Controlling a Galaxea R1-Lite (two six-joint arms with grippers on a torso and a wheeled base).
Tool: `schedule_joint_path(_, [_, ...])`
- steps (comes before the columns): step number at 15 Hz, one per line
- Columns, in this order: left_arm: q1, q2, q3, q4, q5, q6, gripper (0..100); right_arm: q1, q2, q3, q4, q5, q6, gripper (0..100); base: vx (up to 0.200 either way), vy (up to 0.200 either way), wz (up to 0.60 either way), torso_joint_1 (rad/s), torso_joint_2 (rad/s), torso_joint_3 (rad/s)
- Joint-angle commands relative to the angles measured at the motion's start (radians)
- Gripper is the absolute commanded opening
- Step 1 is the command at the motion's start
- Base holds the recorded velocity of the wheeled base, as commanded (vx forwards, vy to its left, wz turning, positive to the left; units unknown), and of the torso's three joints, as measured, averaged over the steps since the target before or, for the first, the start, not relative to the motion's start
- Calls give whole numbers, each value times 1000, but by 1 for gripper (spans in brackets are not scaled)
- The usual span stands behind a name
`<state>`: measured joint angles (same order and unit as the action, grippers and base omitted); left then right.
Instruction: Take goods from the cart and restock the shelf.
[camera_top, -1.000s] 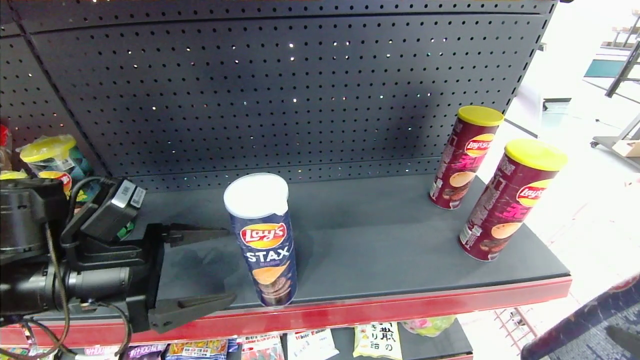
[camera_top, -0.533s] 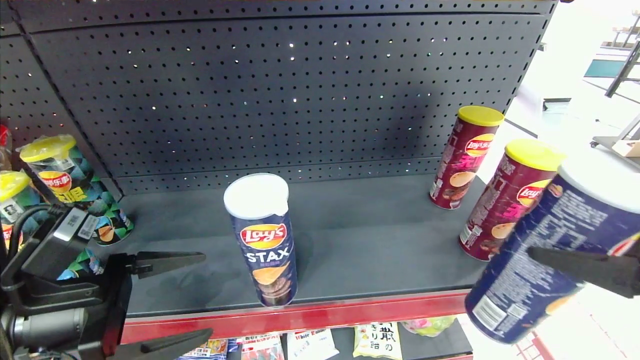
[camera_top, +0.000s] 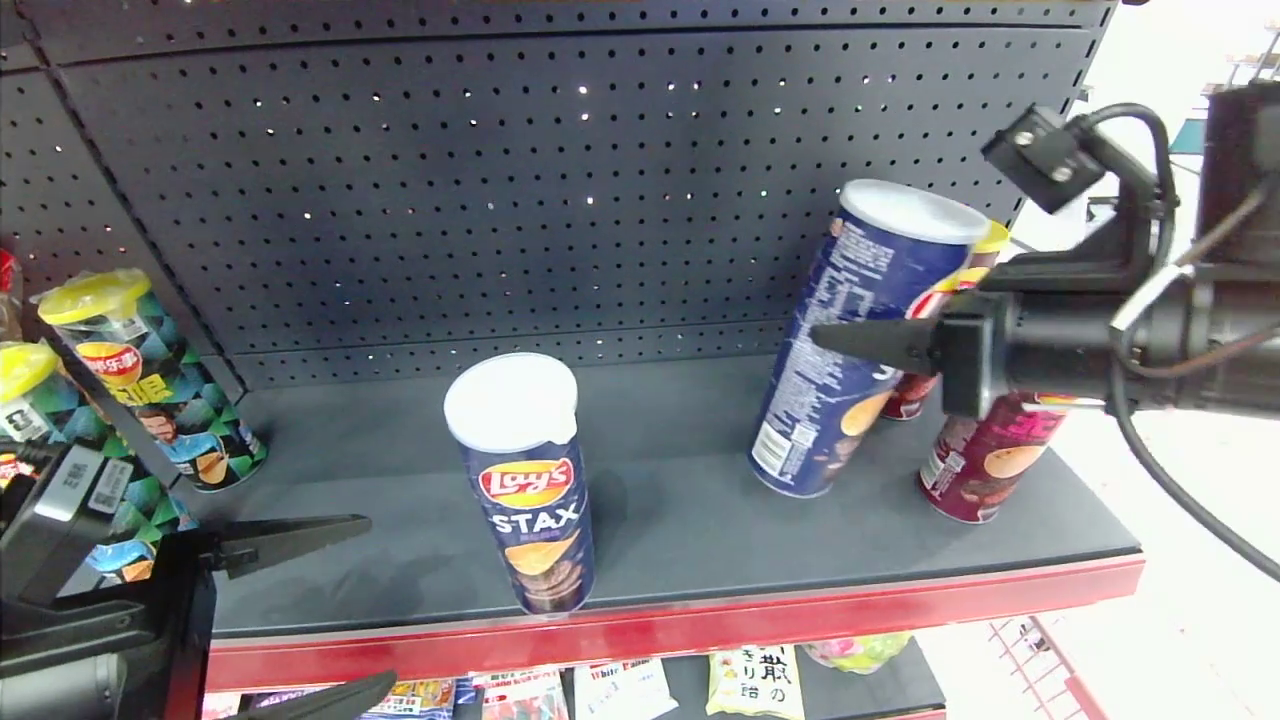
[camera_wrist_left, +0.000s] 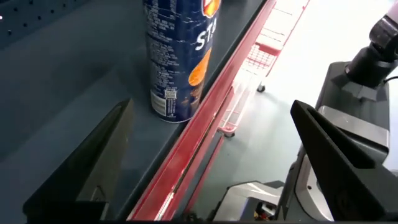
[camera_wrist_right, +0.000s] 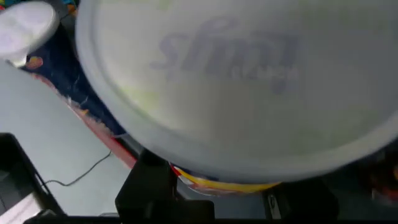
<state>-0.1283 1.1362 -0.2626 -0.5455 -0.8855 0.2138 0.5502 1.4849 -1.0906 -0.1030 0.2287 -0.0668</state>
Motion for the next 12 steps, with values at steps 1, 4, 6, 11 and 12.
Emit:
schedule_joint_path(1, [3,-61,39,1,7,-16,100,47,201,-152,-7,-8,-18,0,0,0,0,0,0,0])
schedule_joint_path(4, [3,-78,37,3,23,-21,100,80,324,-259,-11,-28,-41,0,0,0,0,0,0,0])
schedule_joint_path(6, [3,-81,34,1,33,-34,100,96,391,-337,-9,-25,-42,0,0,0,0,0,0,0])
schedule_joint_path(11, [3,-81,34,1,86,-60,100,137,495,-448,-7,-20,-54,0,0,0,0,0,0,0])
schedule_joint_path(12, [3,-79,25,1,91,-63,100,146,506,-457,-7,-19,-65,0,0,0,0,0,0,0])
